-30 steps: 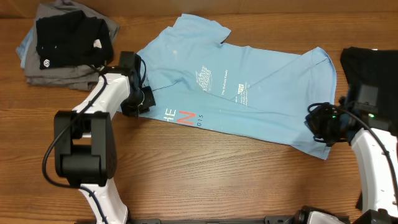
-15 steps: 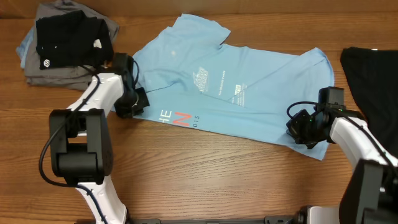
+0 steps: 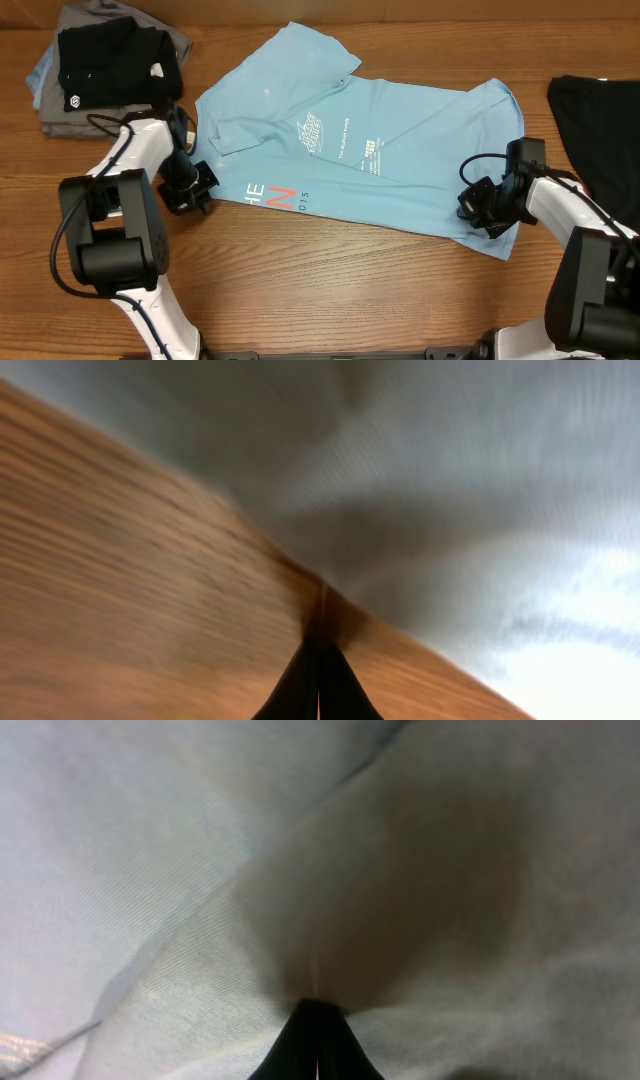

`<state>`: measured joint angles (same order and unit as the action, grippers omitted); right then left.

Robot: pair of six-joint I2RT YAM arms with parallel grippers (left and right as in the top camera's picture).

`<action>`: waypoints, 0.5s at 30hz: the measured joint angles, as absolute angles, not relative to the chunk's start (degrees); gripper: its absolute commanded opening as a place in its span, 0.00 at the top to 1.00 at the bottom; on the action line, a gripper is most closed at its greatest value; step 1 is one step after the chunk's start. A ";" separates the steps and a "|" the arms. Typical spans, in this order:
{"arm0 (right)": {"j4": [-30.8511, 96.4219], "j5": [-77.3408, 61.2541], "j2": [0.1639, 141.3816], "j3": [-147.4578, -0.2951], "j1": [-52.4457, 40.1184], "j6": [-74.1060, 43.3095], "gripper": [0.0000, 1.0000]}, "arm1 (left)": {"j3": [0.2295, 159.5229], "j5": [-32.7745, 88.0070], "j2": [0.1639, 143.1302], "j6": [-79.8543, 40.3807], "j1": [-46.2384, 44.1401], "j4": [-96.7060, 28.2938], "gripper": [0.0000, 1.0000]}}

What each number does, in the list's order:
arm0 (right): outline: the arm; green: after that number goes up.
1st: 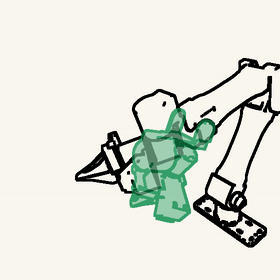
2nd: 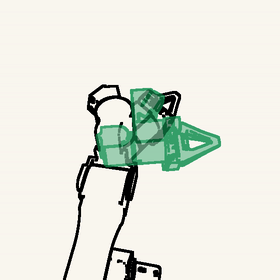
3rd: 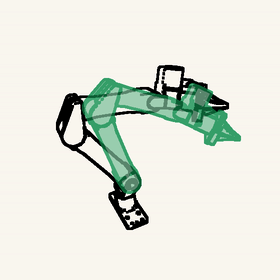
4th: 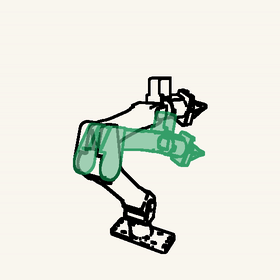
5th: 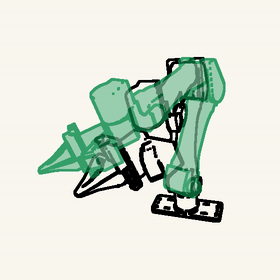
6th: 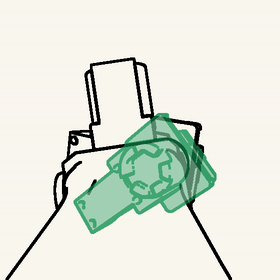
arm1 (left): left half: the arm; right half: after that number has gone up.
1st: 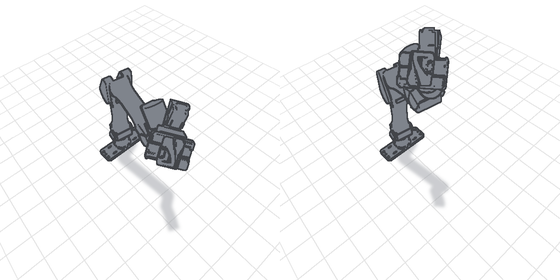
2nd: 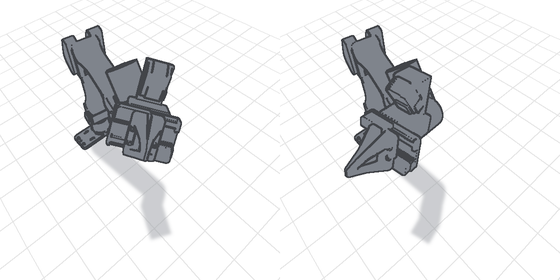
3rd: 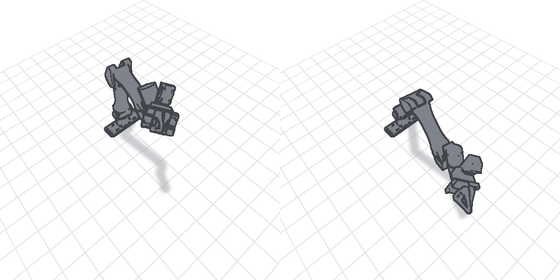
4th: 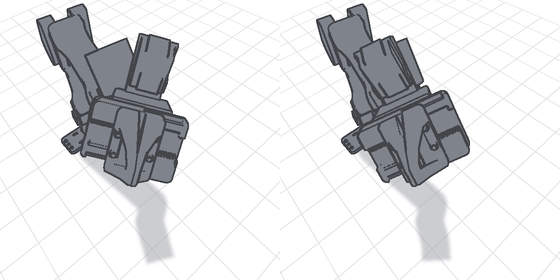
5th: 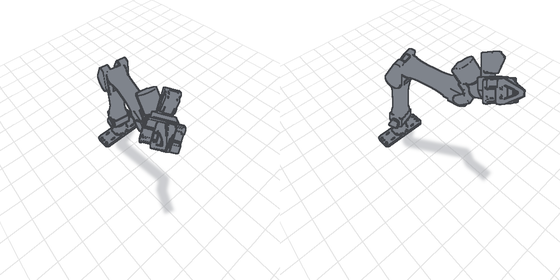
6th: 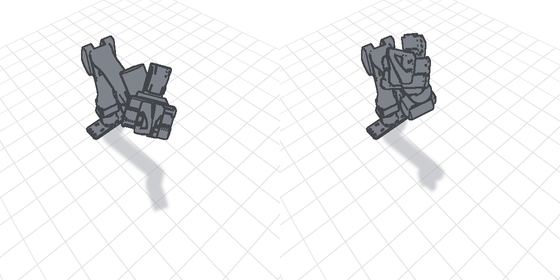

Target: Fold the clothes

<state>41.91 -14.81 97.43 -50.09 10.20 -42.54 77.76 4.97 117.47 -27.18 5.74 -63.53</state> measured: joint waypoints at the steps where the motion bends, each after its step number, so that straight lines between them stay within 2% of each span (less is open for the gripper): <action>1: 42.37 -14.74 97.60 -50.30 10.33 -43.40 0.96 | 77.67 4.97 117.51 -27.35 5.10 -63.88 0.96; 15: 47.70 -14.70 97.80 -50.70 24.36 -44.99 0.96 | 77.43 7.25 117.60 -29.04 -1.96 -66.87 0.96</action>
